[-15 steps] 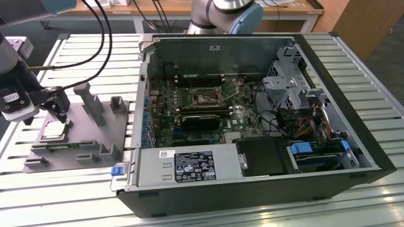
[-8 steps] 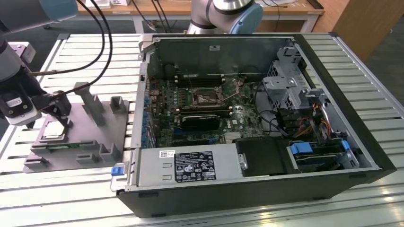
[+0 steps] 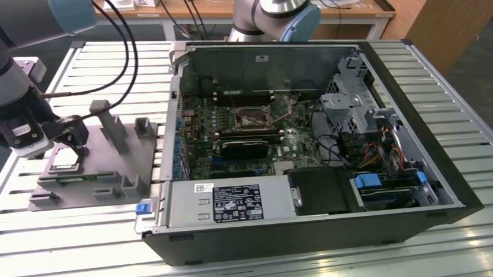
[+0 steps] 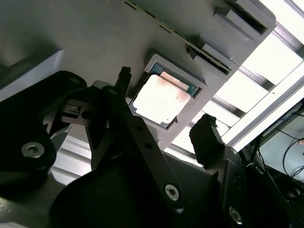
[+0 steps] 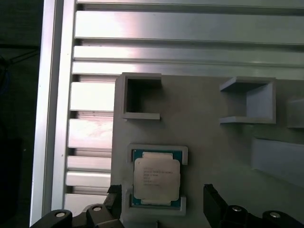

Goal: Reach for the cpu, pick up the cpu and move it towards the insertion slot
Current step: 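Pick up the cpu and move it towards the insertion slot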

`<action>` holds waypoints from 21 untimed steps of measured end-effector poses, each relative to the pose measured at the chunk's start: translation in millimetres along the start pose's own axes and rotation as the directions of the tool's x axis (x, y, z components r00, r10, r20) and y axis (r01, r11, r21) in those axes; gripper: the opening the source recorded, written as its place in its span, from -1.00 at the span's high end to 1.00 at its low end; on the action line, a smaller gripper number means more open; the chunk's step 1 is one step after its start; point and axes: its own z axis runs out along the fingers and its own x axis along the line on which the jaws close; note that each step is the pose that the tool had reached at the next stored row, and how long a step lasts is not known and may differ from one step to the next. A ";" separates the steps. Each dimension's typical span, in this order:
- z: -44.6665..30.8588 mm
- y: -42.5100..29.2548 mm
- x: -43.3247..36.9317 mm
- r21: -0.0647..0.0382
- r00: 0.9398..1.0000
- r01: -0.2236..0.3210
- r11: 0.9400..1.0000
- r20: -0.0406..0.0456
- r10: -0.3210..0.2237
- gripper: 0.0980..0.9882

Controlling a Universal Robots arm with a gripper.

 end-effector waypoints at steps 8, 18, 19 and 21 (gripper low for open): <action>8.4 0.5 -0.1 0.000 1.000 -0.002 1.000 0.000 0.002 -0.52; 13.3 2.9 1.1 0.000 1.000 -0.008 1.000 0.001 0.008 -0.52; 13.7 3.5 1.2 0.000 1.000 -0.011 1.000 0.001 0.011 -0.52; 14.9 4.1 1.3 0.000 1.000 -0.017 1.000 0.001 0.017 -0.52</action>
